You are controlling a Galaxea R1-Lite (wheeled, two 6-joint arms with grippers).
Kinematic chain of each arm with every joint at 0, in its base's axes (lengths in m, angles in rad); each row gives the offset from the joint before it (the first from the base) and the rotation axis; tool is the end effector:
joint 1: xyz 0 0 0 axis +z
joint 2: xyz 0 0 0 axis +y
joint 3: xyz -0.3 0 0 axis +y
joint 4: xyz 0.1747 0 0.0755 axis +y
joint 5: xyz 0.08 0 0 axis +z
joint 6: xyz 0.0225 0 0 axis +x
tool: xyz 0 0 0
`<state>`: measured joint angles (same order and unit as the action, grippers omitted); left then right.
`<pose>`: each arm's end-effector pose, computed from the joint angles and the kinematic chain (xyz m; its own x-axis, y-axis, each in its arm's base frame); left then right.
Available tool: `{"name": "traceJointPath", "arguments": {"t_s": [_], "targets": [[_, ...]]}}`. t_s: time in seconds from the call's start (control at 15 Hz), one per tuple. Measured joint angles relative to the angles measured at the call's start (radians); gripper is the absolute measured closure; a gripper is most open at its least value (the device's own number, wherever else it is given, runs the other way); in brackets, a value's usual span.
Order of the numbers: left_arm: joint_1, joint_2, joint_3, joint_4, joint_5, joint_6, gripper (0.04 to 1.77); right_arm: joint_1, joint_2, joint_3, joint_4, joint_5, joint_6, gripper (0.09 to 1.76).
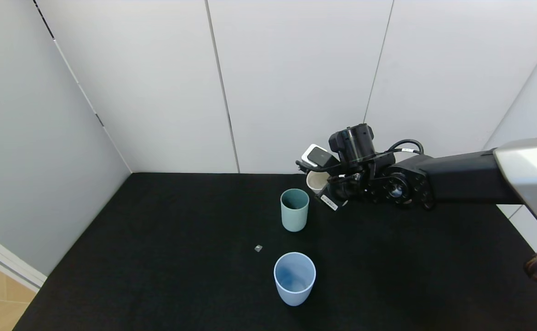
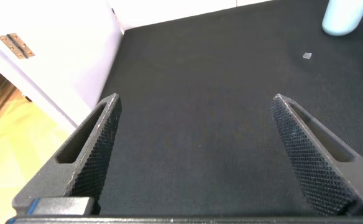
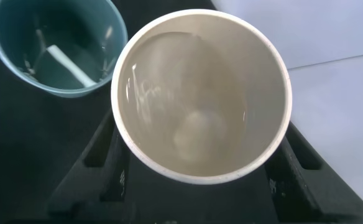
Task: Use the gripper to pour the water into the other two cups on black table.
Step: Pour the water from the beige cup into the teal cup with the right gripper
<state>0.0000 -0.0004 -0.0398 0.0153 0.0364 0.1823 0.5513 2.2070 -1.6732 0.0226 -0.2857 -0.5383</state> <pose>-0.0260 0.0008 0.0849 0.9990 0.0364 0.0249 -0.0403 0.9828 0.1803 0.3895 0.2320 0.1638 0.8417 0.1867 -0.5067 -0.4871 0.6675 -0.5631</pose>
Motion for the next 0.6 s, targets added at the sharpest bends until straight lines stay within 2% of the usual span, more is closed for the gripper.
{"name": "traceJointPath", "arguments": {"t_s": [0.6], "targets": [[0.0,0.0,0.0,0.0,0.0,0.0,0.09,0.008,0.017,-0.029,0.001,-0.049,-0.153,0.58]]}}
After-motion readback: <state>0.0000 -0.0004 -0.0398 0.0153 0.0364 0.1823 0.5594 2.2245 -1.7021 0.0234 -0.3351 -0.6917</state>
